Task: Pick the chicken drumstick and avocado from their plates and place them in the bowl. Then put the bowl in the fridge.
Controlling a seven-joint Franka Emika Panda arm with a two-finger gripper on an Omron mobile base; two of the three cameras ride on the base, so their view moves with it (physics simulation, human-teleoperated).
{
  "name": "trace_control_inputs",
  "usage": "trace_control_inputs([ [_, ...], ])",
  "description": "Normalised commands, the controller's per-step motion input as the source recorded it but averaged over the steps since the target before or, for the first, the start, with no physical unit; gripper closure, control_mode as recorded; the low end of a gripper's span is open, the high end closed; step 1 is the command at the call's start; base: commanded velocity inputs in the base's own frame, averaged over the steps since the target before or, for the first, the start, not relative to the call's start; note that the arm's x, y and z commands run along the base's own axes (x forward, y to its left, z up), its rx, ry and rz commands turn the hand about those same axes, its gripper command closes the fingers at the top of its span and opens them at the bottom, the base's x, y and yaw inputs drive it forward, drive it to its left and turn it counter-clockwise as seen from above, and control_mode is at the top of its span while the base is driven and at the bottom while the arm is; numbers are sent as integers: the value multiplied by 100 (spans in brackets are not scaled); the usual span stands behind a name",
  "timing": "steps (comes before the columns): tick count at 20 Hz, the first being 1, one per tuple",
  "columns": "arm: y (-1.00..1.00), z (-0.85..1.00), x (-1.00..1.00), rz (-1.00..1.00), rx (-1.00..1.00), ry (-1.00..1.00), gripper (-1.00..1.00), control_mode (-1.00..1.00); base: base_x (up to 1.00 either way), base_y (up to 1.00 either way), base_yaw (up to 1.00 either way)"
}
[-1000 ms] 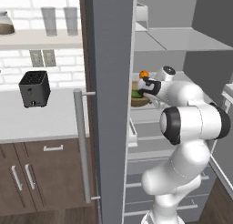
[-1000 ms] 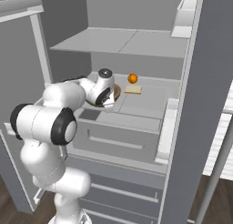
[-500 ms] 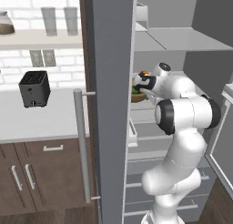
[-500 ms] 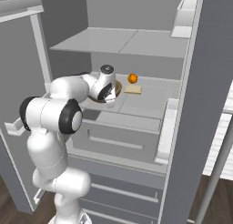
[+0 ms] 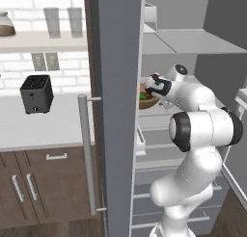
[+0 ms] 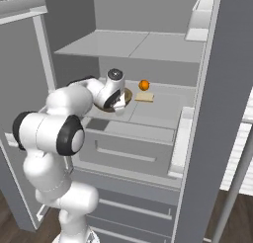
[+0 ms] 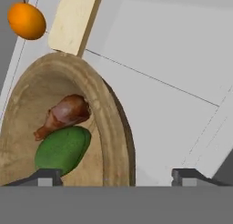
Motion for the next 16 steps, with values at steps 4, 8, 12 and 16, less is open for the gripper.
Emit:
trace_control_inputs([
  [4,-34,51,-100,0,7,-1,-100,-100,0,0,0],
  [8,-24,56,-95,0,7,-1,-100,-100,0,0,0],
  [12,-4,50,-81,0,1,1,-100,-100,0,0,0],
  [16,0,53,-95,0,0,0,-100,-100,0,0,0],
])
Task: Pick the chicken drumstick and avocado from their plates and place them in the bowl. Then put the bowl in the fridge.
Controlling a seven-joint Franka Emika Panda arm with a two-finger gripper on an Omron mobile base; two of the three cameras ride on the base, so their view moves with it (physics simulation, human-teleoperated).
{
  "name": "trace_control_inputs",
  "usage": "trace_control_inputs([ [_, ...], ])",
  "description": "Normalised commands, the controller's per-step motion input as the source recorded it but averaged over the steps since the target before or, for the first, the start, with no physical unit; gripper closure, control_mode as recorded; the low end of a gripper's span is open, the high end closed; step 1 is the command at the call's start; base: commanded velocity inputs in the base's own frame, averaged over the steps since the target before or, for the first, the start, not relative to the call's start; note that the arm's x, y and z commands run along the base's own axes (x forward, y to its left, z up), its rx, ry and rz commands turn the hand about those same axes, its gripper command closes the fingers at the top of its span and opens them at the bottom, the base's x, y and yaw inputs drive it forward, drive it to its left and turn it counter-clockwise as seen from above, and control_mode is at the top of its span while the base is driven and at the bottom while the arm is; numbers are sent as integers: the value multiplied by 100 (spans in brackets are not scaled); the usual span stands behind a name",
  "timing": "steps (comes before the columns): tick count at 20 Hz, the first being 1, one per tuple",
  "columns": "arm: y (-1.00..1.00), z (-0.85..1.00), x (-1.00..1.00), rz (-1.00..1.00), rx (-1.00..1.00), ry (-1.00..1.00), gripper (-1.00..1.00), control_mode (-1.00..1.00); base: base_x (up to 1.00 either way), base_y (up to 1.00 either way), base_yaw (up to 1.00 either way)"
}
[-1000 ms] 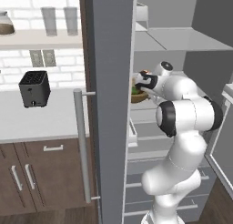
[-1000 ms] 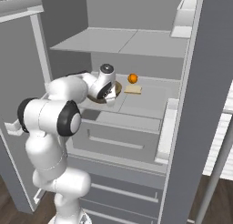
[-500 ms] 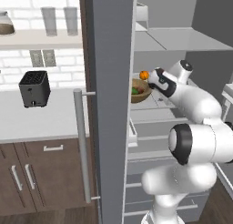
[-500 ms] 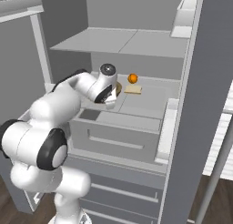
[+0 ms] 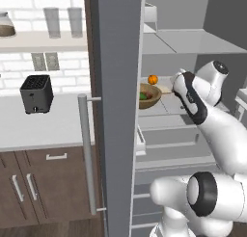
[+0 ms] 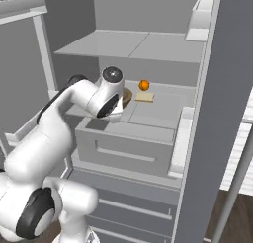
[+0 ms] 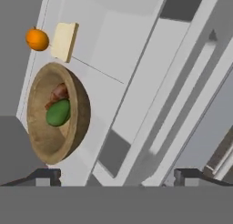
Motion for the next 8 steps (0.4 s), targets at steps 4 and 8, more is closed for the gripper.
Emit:
trace_control_inputs([
  [4,0,49,-92,0,0,0,-100,-100,0,0,0],
  [8,2,33,-96,0,0,0,-100,-100,0,0,0],
])
